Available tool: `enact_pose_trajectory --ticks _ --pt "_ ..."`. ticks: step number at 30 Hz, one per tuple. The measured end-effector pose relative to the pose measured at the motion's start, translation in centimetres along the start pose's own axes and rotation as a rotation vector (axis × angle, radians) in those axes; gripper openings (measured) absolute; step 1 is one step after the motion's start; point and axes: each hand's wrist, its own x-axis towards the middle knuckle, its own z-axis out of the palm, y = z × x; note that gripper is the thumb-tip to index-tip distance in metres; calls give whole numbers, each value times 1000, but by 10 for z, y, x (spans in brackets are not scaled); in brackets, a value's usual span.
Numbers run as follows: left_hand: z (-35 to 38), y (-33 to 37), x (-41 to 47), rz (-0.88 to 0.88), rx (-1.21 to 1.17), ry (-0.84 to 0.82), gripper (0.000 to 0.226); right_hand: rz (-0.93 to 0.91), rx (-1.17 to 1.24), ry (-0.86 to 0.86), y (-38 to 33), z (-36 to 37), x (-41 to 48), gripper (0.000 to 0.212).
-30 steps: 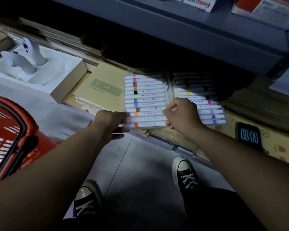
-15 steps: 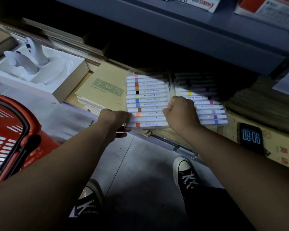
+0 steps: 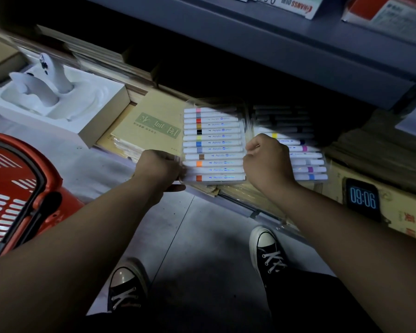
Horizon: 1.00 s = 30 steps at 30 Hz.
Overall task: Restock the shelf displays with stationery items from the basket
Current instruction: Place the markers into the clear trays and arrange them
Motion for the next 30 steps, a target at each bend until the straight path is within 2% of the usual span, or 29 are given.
enact_pose_trajectory --ticks 6,8,13,20,24,30 --pt "-1 0 1 -10 13 -31 10 19 -6 4 -5 3 1 41" --pt "-1 -1 2 -25 11 -22 16 5 -2 -14 -7 5 -1 44" --pt "-8 -4 6 -15 38 4 28 20 143 -81 -7 7 -2 32" --pt "-26 -11 15 -25 60 44 44 23 299 -326 -11 14 -8 25" --pt "-33 -13 20 -31 23 65 36 99 455 -349 -14 11 -9 40" --pt "-35 -17 14 56 146 91 41 91 403 -446 -18 20 -18 53"
